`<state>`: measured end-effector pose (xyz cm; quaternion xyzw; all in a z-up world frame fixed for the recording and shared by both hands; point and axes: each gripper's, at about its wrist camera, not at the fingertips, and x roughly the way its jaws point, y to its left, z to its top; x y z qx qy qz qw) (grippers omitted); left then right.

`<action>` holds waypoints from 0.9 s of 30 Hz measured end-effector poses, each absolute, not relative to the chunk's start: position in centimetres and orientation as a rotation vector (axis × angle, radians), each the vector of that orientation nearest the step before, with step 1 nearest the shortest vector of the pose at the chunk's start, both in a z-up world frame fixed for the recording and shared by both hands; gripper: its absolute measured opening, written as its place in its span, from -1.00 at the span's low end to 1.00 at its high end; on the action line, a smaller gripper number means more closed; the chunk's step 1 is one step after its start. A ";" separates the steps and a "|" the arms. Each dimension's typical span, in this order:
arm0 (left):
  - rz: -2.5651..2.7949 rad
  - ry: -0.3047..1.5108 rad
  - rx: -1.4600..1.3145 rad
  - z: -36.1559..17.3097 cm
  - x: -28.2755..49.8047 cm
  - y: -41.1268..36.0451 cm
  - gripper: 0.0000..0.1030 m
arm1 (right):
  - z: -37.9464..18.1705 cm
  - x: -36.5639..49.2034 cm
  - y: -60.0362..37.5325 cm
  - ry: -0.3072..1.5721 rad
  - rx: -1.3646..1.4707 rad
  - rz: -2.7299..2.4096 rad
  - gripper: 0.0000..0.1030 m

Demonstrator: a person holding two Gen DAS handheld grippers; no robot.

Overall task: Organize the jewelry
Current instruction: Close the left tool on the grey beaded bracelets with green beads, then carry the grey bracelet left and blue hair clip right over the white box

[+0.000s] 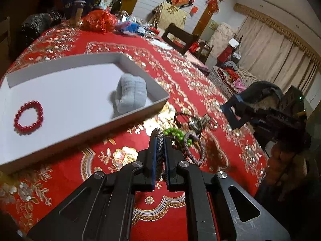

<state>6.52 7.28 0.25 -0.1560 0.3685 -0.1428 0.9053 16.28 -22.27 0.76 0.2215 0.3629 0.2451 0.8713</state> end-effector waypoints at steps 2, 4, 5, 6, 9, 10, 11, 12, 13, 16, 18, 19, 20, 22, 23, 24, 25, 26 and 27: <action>-0.274 0.733 -0.310 1.2 6.0 7.3 -0.90 | 0.9 16.2 -22.0 0.755 0.448 0.512 -0.51; -0.257 0.713 -0.289 1.9 5.7 7.1 -0.90 | 0.9 16.2 -21.9 0.757 0.436 0.512 -0.51; -0.250 0.707 -0.279 2.1 5.6 7.1 -0.90 | 0.8 16.3 -21.8 0.759 0.431 0.512 -0.51; -0.245 0.705 -0.267 2.3 5.5 6.9 -0.90 | 0.8 16.3 -21.7 0.763 0.426 0.513 -0.51; -0.206 0.717 -0.225 2.4 5.6 6.4 -0.90 | 0.7 16.2 -21.4 0.765 0.409 0.512 -0.51; -0.196 0.724 -0.225 2.3 5.6 6.4 -0.90 | 0.8 16.2 -21.2 0.765 0.400 0.512 -0.51; -0.188 0.728 -0.230 2.2 5.6 6.4 -0.90 | 0.8 16.2 -21.2 0.764 0.394 0.511 -0.51; -0.178 0.731 -0.235 2.1 5.6 6.5 -0.90 | 0.8 16.1 -21.1 0.763 0.387 0.511 -0.51; -0.171 0.733 -0.240 2.1 5.6 6.6 -0.90 | 0.8 16.1 -20.9 0.763 0.377 0.510 -0.51; -0.154 0.730 -0.245 2.2 5.3 6.9 -0.90 | 0.9 15.9 -20.5 0.757 0.345 0.500 -0.51; -0.135 0.724 -0.242 2.3 5.2 7.1 -0.90 | 1.0 15.8 -20.2 0.748 0.323 0.501 -0.51; -0.126 0.723 -0.239 2.3 5.2 7.1 -0.90 | 1.1 15.7 -20.0 0.742 0.309 0.500 -0.51; -0.112 0.722 -0.233 2.3 5.2 7.1 -0.90 | 1.2 15.5 -19.8 0.737 0.293 0.496 -0.51; -0.088 0.717 -0.227 2.2 5.2 7.2 -0.90 | 1.2 15.4 -19.4 0.729 0.268 0.487 -0.51; -0.082 0.717 -0.228 2.2 5.2 7.2 -0.90 | 1.2 15.3 -19.3 0.728 0.261 0.489 -0.51; -0.077 0.721 -0.221 2.1 5.3 7.2 -0.90 | 1.1 15.3 -19.2 0.733 0.258 0.495 -0.51; -0.058 0.723 -0.203 2.1 5.3 7.0 -0.90 | 1.0 15.3 -19.1 0.737 0.257 0.498 -0.51; -0.036 0.716 -0.190 2.1 5.3 6.9 -0.90 | 0.9 15.3 -18.9 0.739 0.252 0.501 -0.51; -0.018 0.707 -0.183 2.1 5.2 6.9 -0.90 | 1.0 15.3 -18.8 0.739 0.244 0.498 -0.51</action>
